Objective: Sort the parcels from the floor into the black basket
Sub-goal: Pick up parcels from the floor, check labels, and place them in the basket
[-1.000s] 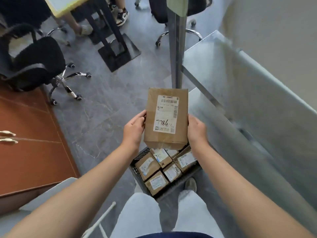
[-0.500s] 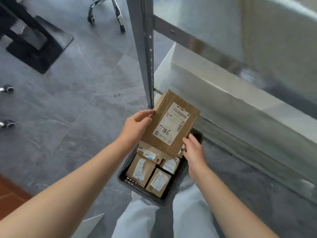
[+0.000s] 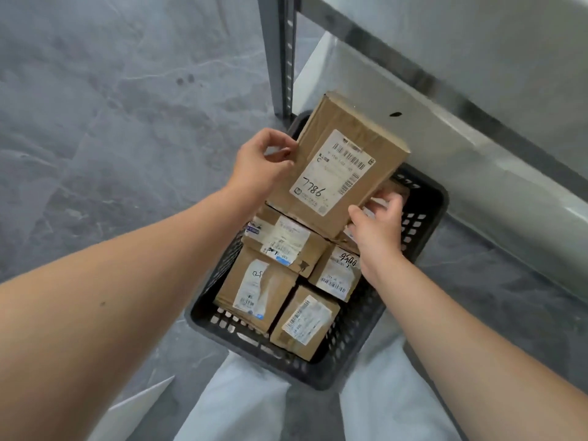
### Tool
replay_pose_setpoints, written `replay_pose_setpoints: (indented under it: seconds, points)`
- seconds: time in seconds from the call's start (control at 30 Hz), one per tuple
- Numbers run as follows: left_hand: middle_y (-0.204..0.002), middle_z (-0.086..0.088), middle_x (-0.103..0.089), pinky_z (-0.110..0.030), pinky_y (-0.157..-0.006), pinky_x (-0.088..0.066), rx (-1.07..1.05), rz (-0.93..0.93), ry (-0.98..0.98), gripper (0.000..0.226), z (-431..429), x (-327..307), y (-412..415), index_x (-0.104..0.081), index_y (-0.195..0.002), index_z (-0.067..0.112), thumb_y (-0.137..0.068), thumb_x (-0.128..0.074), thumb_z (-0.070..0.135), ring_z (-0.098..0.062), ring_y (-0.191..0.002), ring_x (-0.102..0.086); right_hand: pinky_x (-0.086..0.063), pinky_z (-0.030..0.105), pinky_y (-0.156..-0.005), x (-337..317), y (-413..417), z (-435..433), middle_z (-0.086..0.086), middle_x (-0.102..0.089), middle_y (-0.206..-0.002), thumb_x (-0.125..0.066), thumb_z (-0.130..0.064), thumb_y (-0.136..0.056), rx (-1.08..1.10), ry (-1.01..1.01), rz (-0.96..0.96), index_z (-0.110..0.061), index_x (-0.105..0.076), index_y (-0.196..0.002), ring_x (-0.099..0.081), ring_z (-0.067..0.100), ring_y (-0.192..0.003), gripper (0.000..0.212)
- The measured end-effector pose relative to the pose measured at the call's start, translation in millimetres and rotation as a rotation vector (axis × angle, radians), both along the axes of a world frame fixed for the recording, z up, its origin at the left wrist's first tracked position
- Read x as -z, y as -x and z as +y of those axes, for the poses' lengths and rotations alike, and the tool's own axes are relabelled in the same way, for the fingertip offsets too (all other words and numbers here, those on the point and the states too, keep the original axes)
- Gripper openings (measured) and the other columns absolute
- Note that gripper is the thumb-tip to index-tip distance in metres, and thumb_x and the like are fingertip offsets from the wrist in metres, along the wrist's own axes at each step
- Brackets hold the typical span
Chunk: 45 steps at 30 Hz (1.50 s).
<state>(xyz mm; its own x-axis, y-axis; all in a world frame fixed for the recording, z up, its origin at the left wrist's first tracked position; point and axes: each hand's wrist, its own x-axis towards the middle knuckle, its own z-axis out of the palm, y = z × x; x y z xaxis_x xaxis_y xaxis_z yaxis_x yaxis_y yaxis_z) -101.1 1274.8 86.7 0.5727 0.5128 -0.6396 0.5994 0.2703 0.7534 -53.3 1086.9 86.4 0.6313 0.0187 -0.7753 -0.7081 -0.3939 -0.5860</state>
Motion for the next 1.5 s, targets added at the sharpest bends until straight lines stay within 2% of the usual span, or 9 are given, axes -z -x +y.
replay_pose_setpoints:
  seconds: [0.17,0.43,0.6,0.77,0.83,0.93,1.1,1.23,1.5]
  points:
    - [-0.118,0.007,-0.067,-0.035,-0.097,-0.054,0.071,0.033,-0.068,0.027,-6,58,12,-0.067,-0.100,0.028,-0.087,-0.068,0.005,-0.007,-0.111,-0.064,-0.054,0.037,-0.094,59,11,-5,-0.004,-0.064,-0.121,-0.061,-0.009,-0.095,-0.070,0.047,0.025,-0.033,-0.041,-0.115,-0.063,0.011,-0.106,0.037]
    - [-0.142,0.015,-0.048,-0.029,-0.105,-0.047,0.383,0.100,-0.259,0.061,-35,78,47,-0.049,-0.137,0.035,-0.089,-0.065,0.002,-0.006,-0.127,-0.048,-0.053,0.040,-0.096,77,24,3,0.006,-0.054,-0.138,-0.065,-0.008,-0.092,-0.059,0.106,0.017,-0.035,-0.043,-0.130,-0.058,0.016,-0.113,0.051]
    - [-0.122,0.025,-0.049,-0.006,-0.076,-0.048,0.361,0.046,-0.213,0.061,-28,84,35,-0.051,-0.134,0.036,-0.090,-0.061,-0.005,0.000,-0.110,-0.051,-0.051,0.034,-0.097,79,9,9,0.005,-0.051,-0.143,-0.068,-0.002,-0.088,-0.025,0.105,-0.027,-0.030,-0.042,-0.138,-0.054,0.014,-0.117,0.063]
    - [-0.128,0.012,-0.053,-0.014,-0.075,-0.053,0.360,0.026,-0.184,0.072,-22,86,23,-0.048,-0.134,0.042,-0.085,-0.059,-0.011,-0.008,-0.113,-0.056,-0.044,0.022,-0.091,78,6,4,-0.003,-0.049,-0.145,-0.064,0.008,-0.088,0.046,0.030,-0.039,-0.025,-0.038,-0.148,-0.050,0.014,-0.129,0.073]
    - [-0.150,0.004,-0.038,-0.023,-0.093,-0.052,0.518,0.023,-0.116,0.086,-19,86,28,-0.037,-0.143,0.045,-0.079,-0.075,0.002,-0.017,-0.134,-0.045,-0.048,0.015,-0.082,79,8,1,-0.010,-0.050,-0.140,-0.068,0.003,-0.086,0.017,-0.011,0.004,-0.026,-0.033,-0.151,-0.055,0.005,-0.118,0.080]
    - [-0.161,0.009,0.022,-0.038,-0.112,-0.040,0.948,0.166,-0.199,0.123,-22,82,32,-0.007,-0.150,0.053,-0.067,-0.085,0.005,-0.022,-0.150,-0.006,-0.048,0.013,-0.064,79,5,-3,-0.008,-0.050,-0.140,-0.073,-0.001,-0.084,0.022,-0.074,0.054,-0.028,-0.030,-0.153,-0.055,0.000,-0.100,0.086]
    - [-0.160,0.006,0.018,-0.028,-0.064,-0.056,1.022,0.108,-0.621,0.124,-20,95,35,0.003,-0.152,0.045,-0.071,-0.073,-0.011,-0.023,-0.131,-0.041,-0.052,0.025,-0.088,77,1,-6,-0.002,-0.048,-0.146,-0.078,-0.005,-0.078,-0.074,-0.156,0.033,-0.033,-0.024,-0.154,-0.054,0.010,-0.125,0.097]
    - [-0.160,-0.006,0.019,-0.026,-0.069,-0.052,1.101,0.188,-0.748,0.116,-22,102,39,0.003,-0.154,0.032,-0.076,-0.079,0.008,-0.026,-0.131,-0.040,-0.033,0.040,-0.112,79,11,-1,-0.010,0.002,-0.162,-0.086,-0.015,-0.072,-0.531,0.091,-0.032,-0.039,0.012,-0.154,-0.022,0.014,-0.144,0.130]
    - [-0.163,-0.011,-0.004,-0.041,-0.066,-0.056,0.986,0.343,-0.767,0.116,-32,102,45,0.020,-0.152,0.032,-0.083,-0.063,-0.009,-0.028,-0.081,-0.065,-0.050,0.031,-0.097,94,28,0,0.006,0.015,-0.161,-0.072,-0.020,-0.087,-0.840,0.272,-0.277,-0.044,0.011,-0.152,-0.045,0.024,-0.134,0.108]
